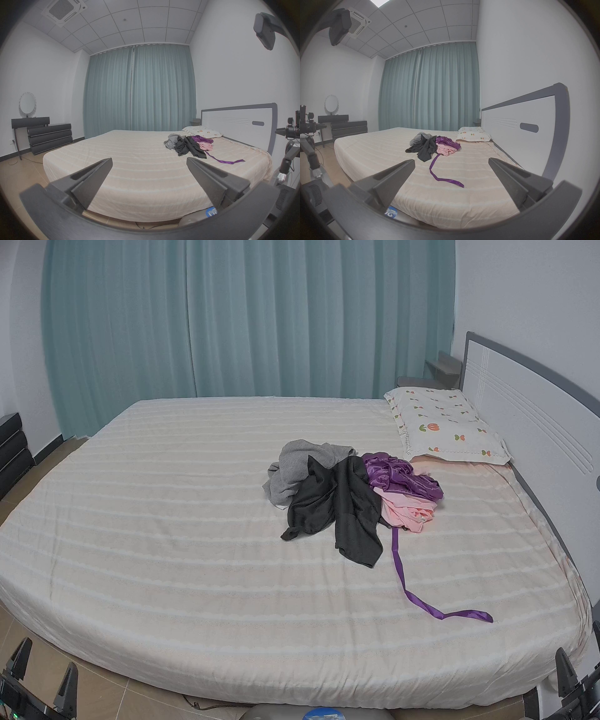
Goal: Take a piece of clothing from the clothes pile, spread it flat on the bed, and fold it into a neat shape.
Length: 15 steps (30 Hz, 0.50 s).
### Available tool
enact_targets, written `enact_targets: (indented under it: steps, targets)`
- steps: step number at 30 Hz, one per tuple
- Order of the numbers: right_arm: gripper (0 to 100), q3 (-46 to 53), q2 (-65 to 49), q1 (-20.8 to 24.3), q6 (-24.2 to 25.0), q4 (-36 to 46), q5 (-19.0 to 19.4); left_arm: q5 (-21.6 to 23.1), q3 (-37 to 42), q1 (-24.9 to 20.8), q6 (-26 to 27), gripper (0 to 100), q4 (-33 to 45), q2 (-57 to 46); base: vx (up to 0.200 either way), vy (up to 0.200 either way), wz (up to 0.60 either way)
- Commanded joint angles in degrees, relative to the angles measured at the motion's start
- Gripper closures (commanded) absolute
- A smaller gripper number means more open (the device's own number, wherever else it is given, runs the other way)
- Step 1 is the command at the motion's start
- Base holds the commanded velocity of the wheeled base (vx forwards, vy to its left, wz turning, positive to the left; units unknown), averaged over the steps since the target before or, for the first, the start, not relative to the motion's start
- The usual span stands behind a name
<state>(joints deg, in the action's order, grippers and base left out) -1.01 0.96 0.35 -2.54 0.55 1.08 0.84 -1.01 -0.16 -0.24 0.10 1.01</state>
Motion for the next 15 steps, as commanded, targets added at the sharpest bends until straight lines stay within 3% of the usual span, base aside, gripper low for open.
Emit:
enact_targets:
  steps: [1, 5, 6, 15]
  targets:
    - [0, 0.7, -0.3, 0.2, 0.0, -0.2, 0.1, -0.1, 1.0, 0.0, 0.0, 0, 0.0, -0.7, 0.000, 0.000, 0.00]
    - [0, -10.6, 5.0, 0.1, 3.2, -1.3, 0.9, -0.1, 1.0, 0.0, -0.1, 0, -0.1, -0.7, 0.000, 0.000, 0.00]
    - [0, -15.7, 10.6, 0.2, 5.9, -0.7, 1.4, -0.1, 1.0, 0.0, 0.0, 0, 0.0, -0.7, 0.000, 0.000, 0.00]
    - [0, -14.1, 36.7, 3.1, 4.9, -6.6, 5.5, -0.1, 1.0, 0.0, 0.0, 0, 0.0, -0.7, 0.000, 0.000, 0.00]
